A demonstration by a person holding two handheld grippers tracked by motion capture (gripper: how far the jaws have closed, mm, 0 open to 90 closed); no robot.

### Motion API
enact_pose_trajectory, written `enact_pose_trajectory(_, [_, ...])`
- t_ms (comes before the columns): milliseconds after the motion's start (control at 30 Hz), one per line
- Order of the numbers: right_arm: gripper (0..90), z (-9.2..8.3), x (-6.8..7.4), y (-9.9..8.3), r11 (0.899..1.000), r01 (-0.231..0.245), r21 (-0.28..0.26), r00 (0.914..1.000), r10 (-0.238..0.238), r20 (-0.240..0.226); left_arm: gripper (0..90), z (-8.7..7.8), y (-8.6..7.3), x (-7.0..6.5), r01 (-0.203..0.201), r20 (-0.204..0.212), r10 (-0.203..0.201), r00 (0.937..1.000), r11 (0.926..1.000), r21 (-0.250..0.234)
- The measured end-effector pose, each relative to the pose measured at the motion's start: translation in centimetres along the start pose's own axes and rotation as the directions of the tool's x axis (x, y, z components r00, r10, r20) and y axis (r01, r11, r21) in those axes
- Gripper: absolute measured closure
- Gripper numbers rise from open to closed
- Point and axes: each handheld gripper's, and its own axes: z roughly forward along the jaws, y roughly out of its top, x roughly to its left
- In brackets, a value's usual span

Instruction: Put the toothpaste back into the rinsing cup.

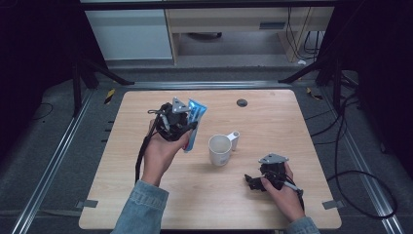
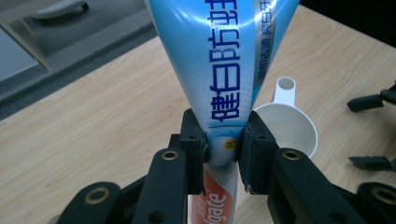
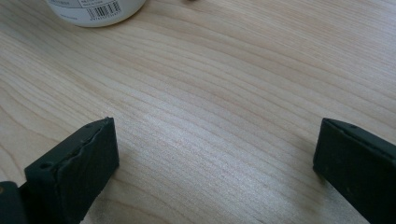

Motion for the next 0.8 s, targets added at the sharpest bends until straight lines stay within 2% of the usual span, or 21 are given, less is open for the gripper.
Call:
enact_pose_trajectory(67, [0.4, 0.0, 0.0, 0.0, 1.000, -0.001, -0.001, 1.0000, 0.001, -0.001, 73.2, -0.5, 0.1, 0.1, 0.015, -0.007, -0.015, 0.9999, 0.9995, -0.029])
enact_pose_trajectory(200, [0.4, 0.0, 0.0, 0.0, 1.000, -0.001, -0.001, 1.0000, 0.001, -0.001, 73.3, -0.8, 0.1, 0.3, 0.032, -0.016, -0.033, 0.9993, 0.9978, -0.058])
enact_pose_trajectory(433, [0.4, 0.0, 0.0, 0.0, 1.000, -0.001, 0.000, 1.0000, 0.001, 0.000, 73.3, -0.9, 0.1, 0.3, 0.033, -0.039, -0.037, 0.9986, 0.9952, -0.092])
enact_pose_trajectory(467, [0.4, 0.0, 0.0, 0.0, 1.000, 0.000, 0.000, 1.0000, 0.000, 0.000, 73.3, -0.9, 0.0, 0.2, 0.043, -0.037, -0.047, 0.9982, 0.9926, -0.113])
enact_pose_trajectory(633, [0.4, 0.0, 0.0, 0.0, 1.000, -0.001, -0.001, 1.0000, 0.001, -0.001, 73.3, -1.1, 0.1, -0.2, 0.043, -0.042, -0.050, 0.9979, 0.9875, -0.152])
enact_pose_trajectory(800, [0.4, 0.0, 0.0, 0.0, 1.000, 0.001, 0.000, 1.0000, -0.001, 0.000, 73.2, -0.7, 0.2, -1.1, 0.057, -0.027, -0.064, 0.9976, 0.9766, -0.208])
